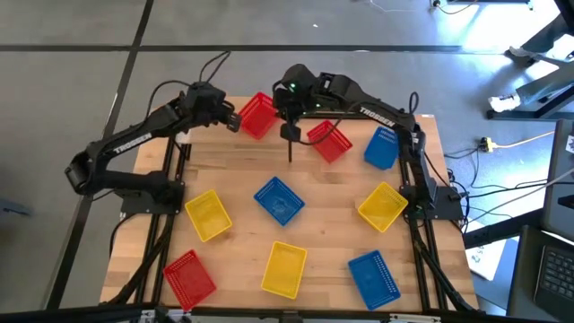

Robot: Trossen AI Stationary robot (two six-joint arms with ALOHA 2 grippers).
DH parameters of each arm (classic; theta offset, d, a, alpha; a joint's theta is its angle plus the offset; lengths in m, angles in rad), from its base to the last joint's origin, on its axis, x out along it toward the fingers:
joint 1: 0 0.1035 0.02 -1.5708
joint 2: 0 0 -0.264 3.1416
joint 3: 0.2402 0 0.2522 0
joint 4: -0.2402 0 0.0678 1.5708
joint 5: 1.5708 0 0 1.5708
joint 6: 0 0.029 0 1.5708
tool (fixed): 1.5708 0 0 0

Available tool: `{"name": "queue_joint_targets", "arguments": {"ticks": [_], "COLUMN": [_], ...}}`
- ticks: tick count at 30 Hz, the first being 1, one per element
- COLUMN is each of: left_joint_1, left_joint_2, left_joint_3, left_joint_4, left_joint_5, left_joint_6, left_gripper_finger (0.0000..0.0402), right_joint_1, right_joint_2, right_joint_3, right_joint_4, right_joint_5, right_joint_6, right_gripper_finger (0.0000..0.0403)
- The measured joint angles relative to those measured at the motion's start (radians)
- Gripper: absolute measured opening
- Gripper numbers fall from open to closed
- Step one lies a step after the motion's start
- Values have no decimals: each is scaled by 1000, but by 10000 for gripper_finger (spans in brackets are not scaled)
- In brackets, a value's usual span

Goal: Stack baskets on shelf by color
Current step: Put the middle red bin on the shelf

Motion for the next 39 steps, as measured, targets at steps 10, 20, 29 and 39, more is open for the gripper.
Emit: {"name": "queue_joint_targets", "arguments": {"ticks": [10, 20, 29, 39], "left_joint_1": [37, -10, -54, -62], "left_joint_2": [95, 93, 116, 11], "left_joint_3": [0, 1, 2, 1], "left_joint_4": [14, 81, 146, 127], "left_joint_5": [224, 260, 261, 345], "left_joint_6": [-19, -88, -106, 11], "left_gripper_finger": [0, 0, 0, 0], "right_joint_1": [7, 8, 8, 22], "right_joint_2": [-31, -42, -42, -84], "right_joint_3": [0, 0, 0, 10], "right_joint_4": [-16, -25, -28, -55], "right_joint_5": [0, 1, 1, 104], "right_joint_6": [-21, -22, -22, -26], "right_gripper_finger": [0, 0, 0, 0]}}
